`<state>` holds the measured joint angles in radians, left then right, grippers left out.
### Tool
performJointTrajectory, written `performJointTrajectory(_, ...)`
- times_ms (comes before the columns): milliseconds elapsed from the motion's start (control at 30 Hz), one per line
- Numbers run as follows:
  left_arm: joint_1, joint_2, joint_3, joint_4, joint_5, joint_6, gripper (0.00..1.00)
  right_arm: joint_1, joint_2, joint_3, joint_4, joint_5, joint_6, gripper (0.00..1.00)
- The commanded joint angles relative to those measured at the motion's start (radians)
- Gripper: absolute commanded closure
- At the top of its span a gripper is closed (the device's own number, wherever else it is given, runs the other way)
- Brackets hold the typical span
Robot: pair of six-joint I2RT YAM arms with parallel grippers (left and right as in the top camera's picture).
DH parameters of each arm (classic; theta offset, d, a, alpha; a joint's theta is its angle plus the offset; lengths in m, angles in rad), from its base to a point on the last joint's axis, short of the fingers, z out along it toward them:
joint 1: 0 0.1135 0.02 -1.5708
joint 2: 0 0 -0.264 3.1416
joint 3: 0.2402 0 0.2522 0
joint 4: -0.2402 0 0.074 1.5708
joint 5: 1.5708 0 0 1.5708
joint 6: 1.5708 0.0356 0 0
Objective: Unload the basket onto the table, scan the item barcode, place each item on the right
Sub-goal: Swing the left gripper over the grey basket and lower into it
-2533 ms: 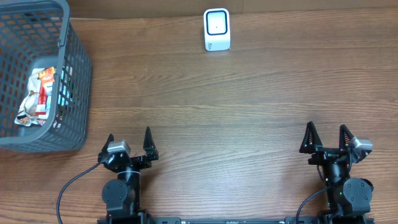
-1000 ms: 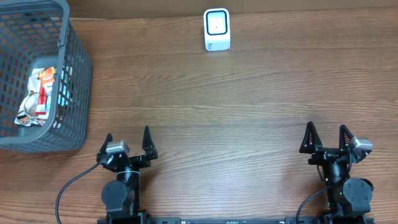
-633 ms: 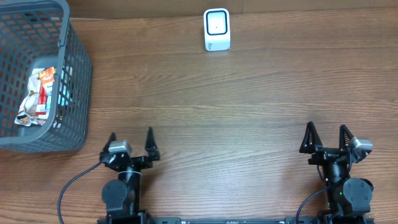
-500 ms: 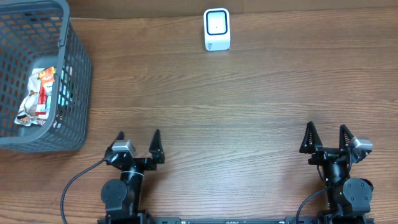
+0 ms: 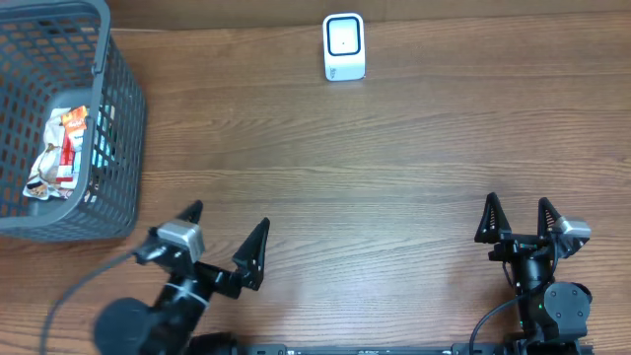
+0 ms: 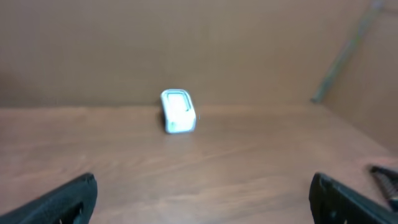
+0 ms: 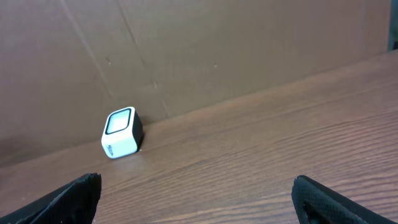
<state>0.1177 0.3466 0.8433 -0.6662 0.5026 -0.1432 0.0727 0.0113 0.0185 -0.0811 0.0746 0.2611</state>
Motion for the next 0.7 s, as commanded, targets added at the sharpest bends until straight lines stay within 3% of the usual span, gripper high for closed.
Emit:
performJointTrajectory(0, -0.007, 0.192, 0.286, -0.134, 0.154, 0.122, 0.0, -0.001, -0.006, -0.01, 0.004, -0.002, -0.004, 0.0)
performJointTrajectory(200, -0.007, 0.541, 0.83, -0.611, 0.155, 0.332, 0.0, -0.001, -0.006, -0.01, 0.004, -0.002, -0.004, 0.0)
performJointTrajectory(267, -0.007, 0.619, 0.935, -0.69, 0.139, 0.338, 0.0, -0.001, -0.006, -0.01, 0.004, -0.002, -0.004, 0.0)
performJointTrajectory(667, -0.007, 0.83, 1.007, -0.686, 0.088, 0.338, 0.0, -0.001, -0.006, -0.01, 0.004, -0.002, -0.004, 0.0)
